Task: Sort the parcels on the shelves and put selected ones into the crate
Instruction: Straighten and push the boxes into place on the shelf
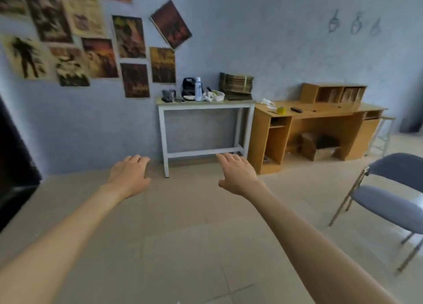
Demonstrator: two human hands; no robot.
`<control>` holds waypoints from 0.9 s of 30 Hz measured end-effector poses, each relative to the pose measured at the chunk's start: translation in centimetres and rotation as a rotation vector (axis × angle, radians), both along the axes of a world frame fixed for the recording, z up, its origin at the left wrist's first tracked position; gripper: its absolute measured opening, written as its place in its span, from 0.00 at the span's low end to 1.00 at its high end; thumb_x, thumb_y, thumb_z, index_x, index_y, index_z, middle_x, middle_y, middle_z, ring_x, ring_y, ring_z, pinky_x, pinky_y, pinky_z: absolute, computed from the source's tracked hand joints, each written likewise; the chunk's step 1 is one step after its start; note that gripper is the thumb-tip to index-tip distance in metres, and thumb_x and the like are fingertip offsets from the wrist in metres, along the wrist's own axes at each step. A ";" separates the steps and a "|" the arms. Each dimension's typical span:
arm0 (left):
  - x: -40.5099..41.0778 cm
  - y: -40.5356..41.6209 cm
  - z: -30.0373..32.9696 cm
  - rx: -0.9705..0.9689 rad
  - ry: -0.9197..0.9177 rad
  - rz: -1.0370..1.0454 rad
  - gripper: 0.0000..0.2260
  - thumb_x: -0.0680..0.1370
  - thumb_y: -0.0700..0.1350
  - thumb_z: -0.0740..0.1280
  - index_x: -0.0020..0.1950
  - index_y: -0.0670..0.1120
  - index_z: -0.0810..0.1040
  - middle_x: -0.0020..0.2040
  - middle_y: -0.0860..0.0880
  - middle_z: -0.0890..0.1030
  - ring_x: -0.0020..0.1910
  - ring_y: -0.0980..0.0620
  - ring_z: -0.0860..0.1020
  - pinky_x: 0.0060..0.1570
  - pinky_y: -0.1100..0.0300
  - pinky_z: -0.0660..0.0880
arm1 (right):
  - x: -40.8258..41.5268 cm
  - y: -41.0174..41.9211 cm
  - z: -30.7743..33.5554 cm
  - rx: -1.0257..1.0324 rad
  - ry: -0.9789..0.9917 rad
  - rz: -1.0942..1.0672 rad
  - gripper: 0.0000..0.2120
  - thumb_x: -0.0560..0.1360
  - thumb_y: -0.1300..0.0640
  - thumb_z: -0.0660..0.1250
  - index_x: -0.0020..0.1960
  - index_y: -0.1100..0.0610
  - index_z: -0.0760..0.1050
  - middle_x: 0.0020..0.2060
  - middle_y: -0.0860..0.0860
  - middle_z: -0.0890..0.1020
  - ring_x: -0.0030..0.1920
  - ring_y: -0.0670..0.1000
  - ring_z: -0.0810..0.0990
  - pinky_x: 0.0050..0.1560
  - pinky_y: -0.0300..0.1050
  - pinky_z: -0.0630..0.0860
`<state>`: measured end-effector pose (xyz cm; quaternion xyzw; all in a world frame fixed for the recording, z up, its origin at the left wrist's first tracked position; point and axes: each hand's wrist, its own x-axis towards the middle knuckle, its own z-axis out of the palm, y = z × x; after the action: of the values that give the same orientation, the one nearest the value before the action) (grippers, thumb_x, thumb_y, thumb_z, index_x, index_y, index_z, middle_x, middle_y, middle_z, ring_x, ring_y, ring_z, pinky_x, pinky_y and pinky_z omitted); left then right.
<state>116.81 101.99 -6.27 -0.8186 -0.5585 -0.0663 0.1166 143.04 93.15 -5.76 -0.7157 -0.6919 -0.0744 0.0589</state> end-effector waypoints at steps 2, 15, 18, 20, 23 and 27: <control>-8.2 -1.1 1.7 0.039 0.015 0.108 0.26 0.76 0.51 0.63 0.73 0.48 0.65 0.69 0.47 0.72 0.67 0.46 0.69 0.63 0.54 0.68 | -7.4 2.3 1.5 0.029 -0.015 0.114 0.34 0.74 0.50 0.68 0.75 0.56 0.58 0.72 0.54 0.66 0.73 0.57 0.64 0.72 0.51 0.61; -54.9 -20.1 7.4 0.141 -0.018 0.683 0.21 0.75 0.50 0.64 0.66 0.45 0.71 0.64 0.46 0.74 0.64 0.45 0.70 0.60 0.52 0.70 | -58.0 1.2 7.6 0.121 -0.073 0.830 0.34 0.78 0.50 0.64 0.78 0.57 0.54 0.77 0.54 0.59 0.76 0.57 0.57 0.75 0.51 0.56; -62.7 -26.5 8.1 0.183 -0.018 0.825 0.21 0.76 0.50 0.64 0.67 0.45 0.70 0.65 0.47 0.73 0.65 0.46 0.70 0.60 0.53 0.68 | -69.1 -1.6 8.4 0.154 -0.055 1.021 0.33 0.77 0.51 0.64 0.78 0.56 0.55 0.77 0.54 0.59 0.76 0.57 0.57 0.75 0.52 0.57; -67.1 -30.6 8.5 0.216 -0.012 0.924 0.20 0.76 0.49 0.64 0.67 0.45 0.70 0.63 0.47 0.73 0.64 0.46 0.70 0.59 0.55 0.66 | -75.9 -3.6 8.8 0.198 -0.071 1.136 0.32 0.77 0.50 0.64 0.76 0.57 0.56 0.75 0.55 0.61 0.75 0.57 0.59 0.73 0.52 0.59; -72.5 -36.1 8.9 0.233 0.000 1.093 0.20 0.76 0.49 0.63 0.66 0.44 0.70 0.63 0.47 0.73 0.63 0.46 0.69 0.59 0.54 0.67 | -84.6 -6.6 9.1 0.214 -0.077 1.294 0.34 0.78 0.46 0.62 0.77 0.56 0.54 0.76 0.55 0.58 0.76 0.56 0.58 0.74 0.51 0.58; -78.1 -41.5 9.0 0.216 0.003 1.287 0.23 0.77 0.49 0.62 0.71 0.44 0.66 0.68 0.45 0.70 0.67 0.45 0.67 0.65 0.52 0.66 | -93.9 -9.6 9.1 0.236 -0.052 1.452 0.32 0.77 0.49 0.63 0.77 0.55 0.56 0.74 0.53 0.63 0.74 0.56 0.61 0.73 0.51 0.59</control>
<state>38.76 60.49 2.75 -0.3042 -0.9272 -0.0376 0.2154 49.18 83.52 3.38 -0.0644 -0.9802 -0.1075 0.1534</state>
